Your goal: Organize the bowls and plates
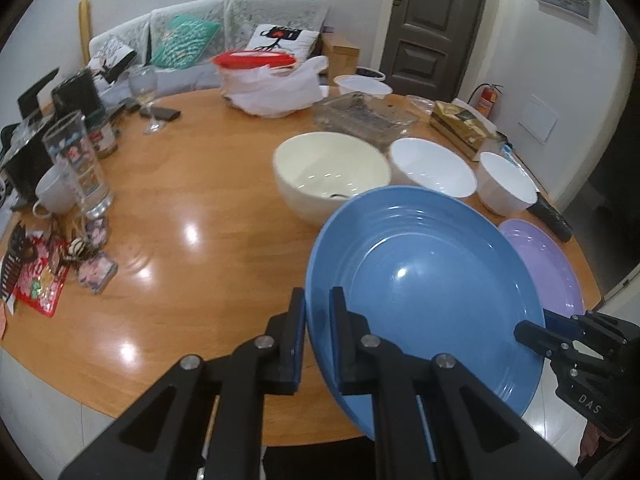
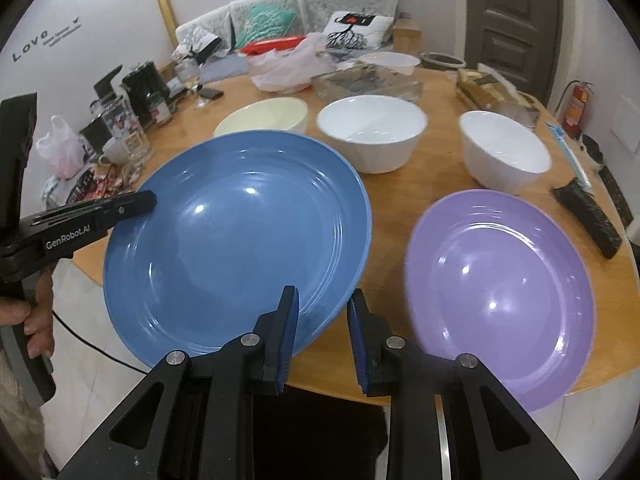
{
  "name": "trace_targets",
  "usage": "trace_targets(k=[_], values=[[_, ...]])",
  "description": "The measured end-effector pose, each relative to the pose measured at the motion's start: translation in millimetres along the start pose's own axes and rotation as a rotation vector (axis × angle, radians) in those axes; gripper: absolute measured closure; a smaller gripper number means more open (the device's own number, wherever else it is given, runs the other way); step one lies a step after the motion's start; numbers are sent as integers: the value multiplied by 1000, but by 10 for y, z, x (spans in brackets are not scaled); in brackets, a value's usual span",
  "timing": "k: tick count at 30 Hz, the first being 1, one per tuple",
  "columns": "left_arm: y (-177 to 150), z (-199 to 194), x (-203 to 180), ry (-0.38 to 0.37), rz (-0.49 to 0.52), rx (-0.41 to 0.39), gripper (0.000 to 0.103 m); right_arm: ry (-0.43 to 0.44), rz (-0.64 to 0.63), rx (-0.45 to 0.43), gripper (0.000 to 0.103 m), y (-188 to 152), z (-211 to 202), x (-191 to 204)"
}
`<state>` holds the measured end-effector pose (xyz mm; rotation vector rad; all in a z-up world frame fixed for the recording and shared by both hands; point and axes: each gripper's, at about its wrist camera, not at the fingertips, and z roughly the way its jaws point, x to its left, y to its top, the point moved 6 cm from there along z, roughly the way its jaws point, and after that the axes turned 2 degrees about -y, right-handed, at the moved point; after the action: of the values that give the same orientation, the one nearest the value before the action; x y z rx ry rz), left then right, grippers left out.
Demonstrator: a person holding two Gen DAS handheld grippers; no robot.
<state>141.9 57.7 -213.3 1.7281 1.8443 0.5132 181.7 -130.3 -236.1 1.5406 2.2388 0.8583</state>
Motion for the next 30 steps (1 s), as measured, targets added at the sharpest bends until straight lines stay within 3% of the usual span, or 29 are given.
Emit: trace_targets(k=[15,30], values=[[247,145,-894,-18,122,-6,96,-43,130,-58,84,-111,-208,-763],[245,566,-1762,-56,228,69,96,-128,224,-86,84,-298,-392,-1569]])
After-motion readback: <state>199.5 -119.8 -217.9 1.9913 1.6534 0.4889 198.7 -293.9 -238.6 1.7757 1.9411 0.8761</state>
